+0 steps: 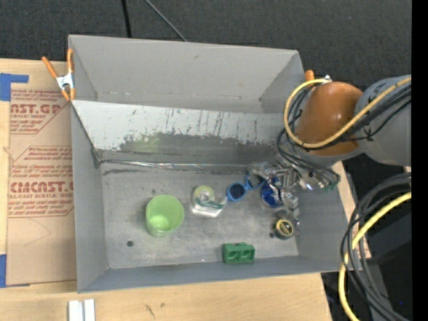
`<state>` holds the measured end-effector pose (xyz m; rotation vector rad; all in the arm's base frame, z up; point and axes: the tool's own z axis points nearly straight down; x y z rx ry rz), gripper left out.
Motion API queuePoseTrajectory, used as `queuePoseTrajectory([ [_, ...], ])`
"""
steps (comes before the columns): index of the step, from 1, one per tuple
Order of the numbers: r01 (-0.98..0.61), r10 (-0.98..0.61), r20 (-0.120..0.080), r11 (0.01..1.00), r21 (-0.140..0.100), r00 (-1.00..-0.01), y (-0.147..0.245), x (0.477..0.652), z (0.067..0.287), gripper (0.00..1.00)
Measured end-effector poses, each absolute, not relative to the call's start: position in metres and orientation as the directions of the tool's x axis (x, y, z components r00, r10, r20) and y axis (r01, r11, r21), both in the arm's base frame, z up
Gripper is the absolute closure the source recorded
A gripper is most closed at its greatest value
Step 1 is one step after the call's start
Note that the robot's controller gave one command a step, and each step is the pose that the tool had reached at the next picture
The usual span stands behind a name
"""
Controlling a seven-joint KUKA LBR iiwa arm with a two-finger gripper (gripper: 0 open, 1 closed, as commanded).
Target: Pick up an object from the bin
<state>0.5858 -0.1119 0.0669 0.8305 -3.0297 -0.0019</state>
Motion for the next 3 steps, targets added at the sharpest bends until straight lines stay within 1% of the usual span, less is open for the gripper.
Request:
queuePoseTrajectory([
  [1, -0.51, -0.51, -0.002, 0.86, -0.001, -0.86, -0.112, 0.586, 0.07, 1.0],
  [2, -0.521, -0.521, -0.006, 0.854, -0.005, -0.854, -0.115, 0.584, 0.122, 1.0],
  [3, -0.521, -0.521, -0.003, 0.854, -0.001, -0.854, -0.115, 0.583, 0.119, 0.0],
])
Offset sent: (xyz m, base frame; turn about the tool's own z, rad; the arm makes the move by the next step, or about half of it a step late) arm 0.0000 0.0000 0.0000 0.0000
